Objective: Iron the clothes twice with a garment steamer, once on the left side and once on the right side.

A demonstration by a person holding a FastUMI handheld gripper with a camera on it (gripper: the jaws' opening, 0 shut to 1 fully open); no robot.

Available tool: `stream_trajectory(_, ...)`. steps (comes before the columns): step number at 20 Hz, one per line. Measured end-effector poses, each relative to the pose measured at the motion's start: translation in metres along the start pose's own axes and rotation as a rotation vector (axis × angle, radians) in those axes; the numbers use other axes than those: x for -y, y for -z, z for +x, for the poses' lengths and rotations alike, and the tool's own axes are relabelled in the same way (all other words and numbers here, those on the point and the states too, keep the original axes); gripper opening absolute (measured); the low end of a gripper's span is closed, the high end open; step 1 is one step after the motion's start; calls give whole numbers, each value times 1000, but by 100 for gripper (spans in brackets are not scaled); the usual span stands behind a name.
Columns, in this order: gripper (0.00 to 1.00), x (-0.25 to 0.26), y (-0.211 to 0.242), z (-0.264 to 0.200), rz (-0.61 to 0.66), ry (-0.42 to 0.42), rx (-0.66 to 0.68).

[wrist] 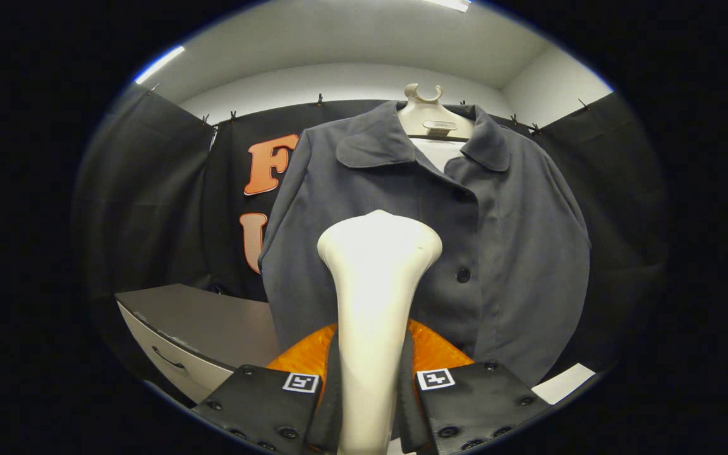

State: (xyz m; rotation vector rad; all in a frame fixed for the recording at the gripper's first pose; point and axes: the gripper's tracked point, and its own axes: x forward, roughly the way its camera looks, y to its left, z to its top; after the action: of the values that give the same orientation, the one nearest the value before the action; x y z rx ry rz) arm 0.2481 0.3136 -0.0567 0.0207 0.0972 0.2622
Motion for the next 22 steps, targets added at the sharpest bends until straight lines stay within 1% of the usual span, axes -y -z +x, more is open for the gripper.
stream_trajectory(8,42,4,40,-15,11,8,-45)
stream_trajectory(15,42,8,63,-26,23,27,-72)
stream_trajectory(22,42,6,96,-40,29,23,-112)
